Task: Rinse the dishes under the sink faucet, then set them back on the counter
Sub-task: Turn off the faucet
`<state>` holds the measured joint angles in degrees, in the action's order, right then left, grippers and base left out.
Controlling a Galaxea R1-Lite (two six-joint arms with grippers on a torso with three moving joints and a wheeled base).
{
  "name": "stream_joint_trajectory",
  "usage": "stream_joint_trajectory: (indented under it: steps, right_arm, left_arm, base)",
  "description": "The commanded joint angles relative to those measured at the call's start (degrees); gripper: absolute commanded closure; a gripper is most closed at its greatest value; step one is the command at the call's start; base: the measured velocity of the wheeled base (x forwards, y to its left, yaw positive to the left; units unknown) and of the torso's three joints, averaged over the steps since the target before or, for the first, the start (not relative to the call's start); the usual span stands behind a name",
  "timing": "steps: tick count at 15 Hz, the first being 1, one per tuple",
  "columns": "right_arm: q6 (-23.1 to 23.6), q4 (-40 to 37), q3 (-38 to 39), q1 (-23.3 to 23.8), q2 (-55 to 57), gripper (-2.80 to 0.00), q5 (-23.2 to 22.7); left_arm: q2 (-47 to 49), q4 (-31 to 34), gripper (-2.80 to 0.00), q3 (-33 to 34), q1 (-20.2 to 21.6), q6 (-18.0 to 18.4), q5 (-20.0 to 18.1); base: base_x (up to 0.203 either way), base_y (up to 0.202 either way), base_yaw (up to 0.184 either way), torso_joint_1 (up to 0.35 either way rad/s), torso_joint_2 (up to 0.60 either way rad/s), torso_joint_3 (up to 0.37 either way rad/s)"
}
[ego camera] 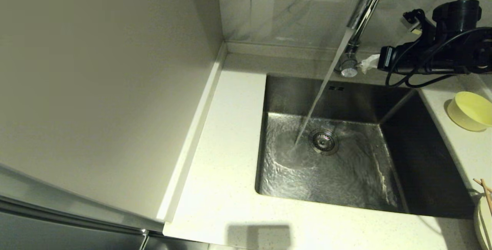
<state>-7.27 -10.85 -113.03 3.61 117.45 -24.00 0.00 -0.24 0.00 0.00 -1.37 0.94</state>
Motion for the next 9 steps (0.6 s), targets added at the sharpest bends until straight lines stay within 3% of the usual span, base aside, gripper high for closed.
stream_joint_trajectory:
  steps: [1, 9]
  right_arm:
    - [-0.03, 1.31, -0.08, 0.08, 1.00, 0.00, -0.09]
    - [0.00, 5.25, -0.10, 1.31, 2.87, 0.00, -0.17]
  left_arm:
    - [-0.09, -0.02, 0.00, 0.00, 0.00, -0.04, 0.03]
    - [-0.09, -0.02, 0.00, 0.00, 0.00, -0.04, 0.03]
  base:
    - [0.000, 0.000, 0.000, 0.000, 0.00, 0.000]
    - [0.000, 0.000, 0.000, 0.000, 0.00, 0.000]
